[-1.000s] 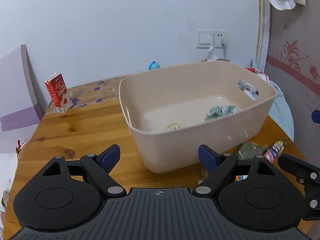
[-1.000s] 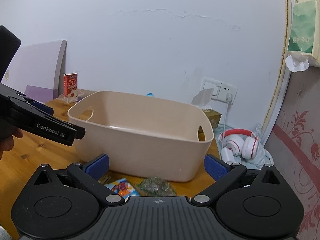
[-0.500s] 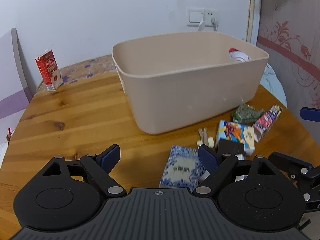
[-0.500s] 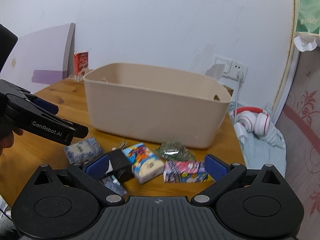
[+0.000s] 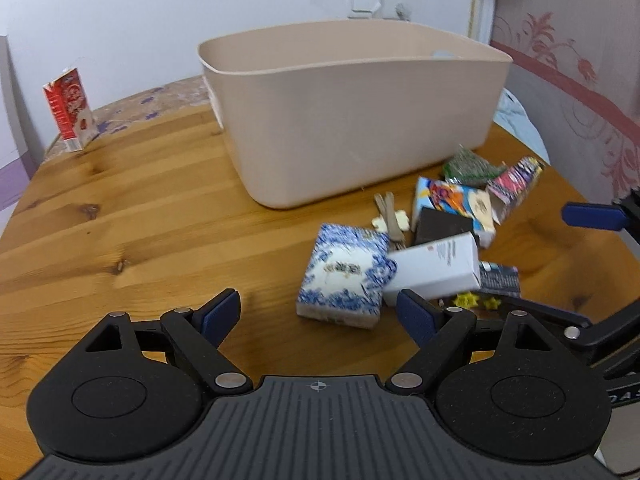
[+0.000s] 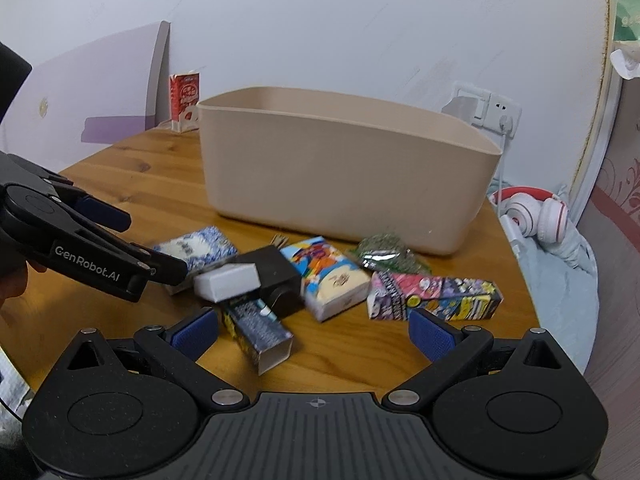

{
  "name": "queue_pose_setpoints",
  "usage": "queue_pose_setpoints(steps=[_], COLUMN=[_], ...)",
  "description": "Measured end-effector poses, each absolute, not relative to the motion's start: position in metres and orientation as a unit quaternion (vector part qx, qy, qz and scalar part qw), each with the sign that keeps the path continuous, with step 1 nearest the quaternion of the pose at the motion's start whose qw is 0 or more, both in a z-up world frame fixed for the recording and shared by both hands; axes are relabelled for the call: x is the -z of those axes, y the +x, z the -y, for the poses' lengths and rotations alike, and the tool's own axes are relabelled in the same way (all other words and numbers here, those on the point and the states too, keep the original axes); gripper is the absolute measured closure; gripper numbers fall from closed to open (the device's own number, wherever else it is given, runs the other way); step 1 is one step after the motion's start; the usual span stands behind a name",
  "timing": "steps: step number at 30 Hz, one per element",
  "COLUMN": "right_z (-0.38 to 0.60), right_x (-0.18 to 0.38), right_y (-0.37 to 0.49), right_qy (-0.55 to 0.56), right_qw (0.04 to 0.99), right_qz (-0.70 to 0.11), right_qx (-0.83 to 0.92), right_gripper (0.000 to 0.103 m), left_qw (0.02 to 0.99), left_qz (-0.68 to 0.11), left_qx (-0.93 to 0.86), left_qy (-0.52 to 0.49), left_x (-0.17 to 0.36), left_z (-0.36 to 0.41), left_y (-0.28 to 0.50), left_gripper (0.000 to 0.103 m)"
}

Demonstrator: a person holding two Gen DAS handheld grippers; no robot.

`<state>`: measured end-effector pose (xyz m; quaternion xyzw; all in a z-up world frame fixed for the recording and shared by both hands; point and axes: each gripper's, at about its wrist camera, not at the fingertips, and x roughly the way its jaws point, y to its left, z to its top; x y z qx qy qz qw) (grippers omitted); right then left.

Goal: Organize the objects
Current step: 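Move both grippers back to the items on the table, then grasp the blue-and-white box with the left gripper while the right gripper grasps the star-printed box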

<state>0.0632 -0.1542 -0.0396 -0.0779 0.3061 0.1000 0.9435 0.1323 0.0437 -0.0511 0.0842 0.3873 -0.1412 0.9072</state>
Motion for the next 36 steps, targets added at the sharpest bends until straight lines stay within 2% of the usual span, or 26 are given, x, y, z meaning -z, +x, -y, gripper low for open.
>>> queue_pose_setpoints(steps=[11,13,16,19,21,24,27,36], right_z=[0.144,0.142,0.139,0.136,0.136,0.137,0.134,0.135], right_x=[0.052,0.053,0.056,0.059,0.058,0.057,0.055,0.051], right_y=[0.071,0.073,0.078,0.08,0.08,0.08,0.077,0.065], right_qy=[-0.082,-0.085,-0.087,-0.088,-0.085,-0.082,-0.094,-0.095], right_qw=[0.938,0.937,0.933,0.93,0.93,0.927,0.925,0.923], right_qz=[-0.317,-0.319,-0.328,-0.333,-0.332,-0.337,-0.339,-0.338], right_qx=[-0.111,-0.115,-0.122,-0.129,-0.133,-0.141,-0.143,-0.156], right_gripper=[0.001,0.007,0.018,0.033,0.047,0.056,0.07,0.081], left_qw=[0.9,0.902,0.902,0.902,0.901,0.9,0.9,0.899], left_qz=[-0.401,-0.396,-0.393,-0.388,-0.387,-0.384,-0.381,-0.388], left_qx=[0.156,0.157,0.164,0.172,0.178,0.19,0.19,0.183], left_qy=[0.075,0.078,0.076,0.079,0.081,0.086,0.094,0.088], left_x=[0.068,0.069,0.068,0.067,0.067,0.065,0.065,0.063], left_z=[-0.042,-0.042,-0.041,-0.041,-0.04,-0.04,-0.038,-0.043], left_y=[0.146,0.148,0.15,0.151,0.151,0.15,0.147,0.139], left_gripper=[0.017,0.018,0.025,0.035,0.044,0.054,0.055,0.056])
